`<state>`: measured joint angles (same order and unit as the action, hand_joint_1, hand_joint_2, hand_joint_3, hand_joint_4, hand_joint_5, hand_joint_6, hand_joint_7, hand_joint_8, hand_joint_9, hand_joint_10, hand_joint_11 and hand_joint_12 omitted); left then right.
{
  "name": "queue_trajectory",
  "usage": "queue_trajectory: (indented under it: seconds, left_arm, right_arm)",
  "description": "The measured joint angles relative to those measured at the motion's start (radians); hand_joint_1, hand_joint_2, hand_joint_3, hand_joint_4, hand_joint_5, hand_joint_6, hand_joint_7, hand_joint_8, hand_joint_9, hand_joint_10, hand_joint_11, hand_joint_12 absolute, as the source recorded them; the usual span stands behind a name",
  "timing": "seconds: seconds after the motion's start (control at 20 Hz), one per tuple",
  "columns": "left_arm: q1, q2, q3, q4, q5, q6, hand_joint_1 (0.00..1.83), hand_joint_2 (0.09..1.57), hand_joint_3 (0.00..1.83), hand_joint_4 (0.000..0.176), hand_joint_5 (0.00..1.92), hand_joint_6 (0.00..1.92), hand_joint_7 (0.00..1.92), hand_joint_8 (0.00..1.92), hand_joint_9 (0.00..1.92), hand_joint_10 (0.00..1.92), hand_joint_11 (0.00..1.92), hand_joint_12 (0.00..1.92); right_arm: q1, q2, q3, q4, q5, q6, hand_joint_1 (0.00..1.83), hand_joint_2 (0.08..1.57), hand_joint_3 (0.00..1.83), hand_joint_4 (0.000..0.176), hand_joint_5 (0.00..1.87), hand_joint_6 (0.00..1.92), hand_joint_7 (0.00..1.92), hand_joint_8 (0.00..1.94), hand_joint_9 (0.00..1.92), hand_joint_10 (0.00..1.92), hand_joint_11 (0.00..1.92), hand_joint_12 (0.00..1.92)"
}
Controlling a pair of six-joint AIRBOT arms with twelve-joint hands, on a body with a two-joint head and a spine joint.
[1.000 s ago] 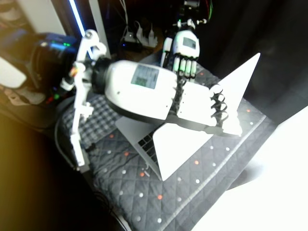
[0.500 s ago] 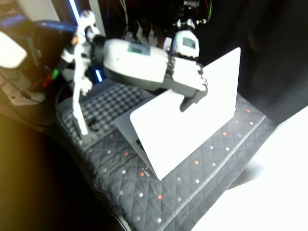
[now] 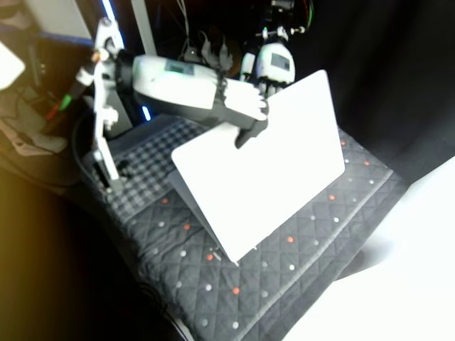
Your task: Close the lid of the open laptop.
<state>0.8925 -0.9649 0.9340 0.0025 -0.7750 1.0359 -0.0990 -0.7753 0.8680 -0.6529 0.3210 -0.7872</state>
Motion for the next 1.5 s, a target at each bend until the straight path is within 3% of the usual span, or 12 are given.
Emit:
queue_trajectory:
  seconds: [0.1, 0.35, 0.5, 0.55, 0.6, 0.75, 0.8, 0.95, 1.05, 1.2, 1.3, 1.5]
  left_arm:
    - [0.003, 0.003, 0.0, -0.01, -0.003, 0.0, 0.37, 1.41, 0.0, 0.058, 0.13, 0.0, 0.1, 0.0, 0.04, 0.0, 0.0, 0.0]
    - [0.041, 0.067, -0.054, -0.033, -0.11, 0.003, 0.37, 1.39, 0.01, 0.0, 0.43, 0.06, 0.54, 0.07, 0.5, 0.17, 0.01, 1.45]
    - [0.061, 0.101, -0.077, -0.04, -0.205, 0.003, 0.52, 1.42, 0.0, 0.0, 0.55, 0.4, 0.75, 0.22, 0.49, 0.93, 0.22, 1.68]
    - [0.061, 0.105, -0.08, -0.045, -0.229, 0.003, 0.66, 1.41, 0.0, 0.097, 0.49, 1.45, 0.75, 0.36, 0.53, 1.01, 0.29, 1.65]
    - [0.061, 0.109, -0.084, -0.049, -0.244, 0.003, 0.7, 1.41, 0.0, 0.118, 0.48, 1.67, 0.74, 0.61, 0.58, 1.1, 0.38, 1.62]
    - [0.076, 0.141, -0.108, -0.038, -0.303, 0.003, 0.77, 1.4, 0.0, 0.068, 0.5, 1.69, 0.62, 1.11, 0.56, 1.4, 0.44, 1.75]
    - [0.079, 0.151, -0.115, -0.04, -0.328, 0.003, 1.04, 1.33, 0.0, 0.0, 0.56, 1.49, 0.7, 1.49, 0.63, 1.45, 0.52, 1.79]
    - [0.099, 0.198, -0.141, -0.042, -0.415, 0.003, 0.87, 1.36, 0.0, 0.009, 0.57, 1.59, 0.72, 0.95, 0.67, 1.26, 0.53, 1.68]
    - [0.111, 0.223, -0.148, -0.04, -0.486, 0.004, 0.93, 1.33, 0.0, 0.0, 0.62, 1.53, 0.83, 0.77, 0.64, 1.18, 0.48, 1.68]
    - [0.126, 0.244, -0.162, -0.055, -0.561, 0.012, 1.07, 1.33, 0.0, 0.007, 0.56, 1.55, 0.67, 1.5, 0.52, 1.2, 0.35, 1.72]
    - [0.136, 0.253, -0.177, -0.061, -0.603, 0.043, 0.88, 1.41, 0.0, 0.0, 0.49, 1.7, 0.45, 1.02, 0.32, 1.17, 0.03, 1.67]
    - [0.136, 0.253, -0.161, -0.136, -0.657, 0.077, 0.92, 1.39, 0.0, 0.0, 0.4, 0.82, 0.48, 0.79, 0.34, 1.03, 0.01, 1.63]
  right_arm:
    - [-0.017, -0.003, 0.024, -0.112, 0.054, 0.185, 0.37, 1.27, 0.0, 0.0, 0.0, 1.35, 0.06, 1.15, 0.01, 1.43, 0.01, 1.89]
    - [-0.082, -0.002, 0.021, -0.143, 0.082, 0.213, 0.29, 1.28, 0.0, 0.0, 0.0, 1.06, 0.03, 1.07, 0.0, 1.39, 0.0, 1.92]
    - [-0.13, -0.011, 0.03, -0.129, 0.085, 0.227, 0.15, 1.34, 0.01, 0.0, 0.0, 1.05, 0.0, 1.08, 0.0, 1.44, 0.0, 1.92]
    - [-0.131, -0.014, 0.03, -0.13, 0.079, 0.229, 0.23, 1.32, 0.0, 0.0, 0.0, 1.3, 0.0, 1.1, 0.0, 1.37, 0.0, 1.92]
    - [-0.14, -0.016, 0.03, -0.118, 0.086, 0.229, 0.31, 1.34, 0.01, 0.0, 0.0, 1.15, 0.02, 1.07, 0.0, 1.4, 0.0, 1.92]
    - [-0.189, -0.016, 0.036, -0.103, 0.091, 0.229, 0.36, 1.31, 0.0, 0.0, 0.0, 0.65, 0.0, 0.89, 0.0, 1.53, 0.07, 1.92]
    - [-0.2, -0.019, 0.036, -0.101, 0.079, 0.229, 0.4, 1.3, 0.0, 0.0, 0.0, 0.82, 0.0, 1.0, 0.0, 1.57, 0.12, 1.92]
    - [-0.23, -0.024, 0.039, -0.073, 0.1, 0.234, 0.4, 1.28, 0.0, 0.0, 0.0, 1.3, 0.04, 1.5, 0.12, 1.78, 0.33, 1.92]
    - [-0.28, -0.029, 0.047, -0.077, 0.096, 0.257, 0.41, 1.31, 0.0, 0.0, 0.0, 1.06, 0.01, 1.14, 0.03, 1.45, 0.09, 1.92]
    - [-0.324, -0.04, 0.059, -0.081, 0.086, 0.294, 0.38, 1.32, 0.0, 0.0, 0.0, 1.04, 0.04, 0.99, 0.04, 1.41, 0.11, 1.92]
    - [-0.345, -0.041, 0.061, -0.075, 0.092, 0.298, 0.25, 1.3, 0.0, 0.0, 0.0, 0.94, 0.1, 0.79, 0.09, 1.35, 0.14, 1.92]
    - [-0.389, -0.036, 0.061, -0.069, 0.112, 0.32, 0.18, 1.35, 0.0, 0.0, 0.04, 0.43, 0.24, 0.26, 0.09, 0.76, 0.0, 1.57]
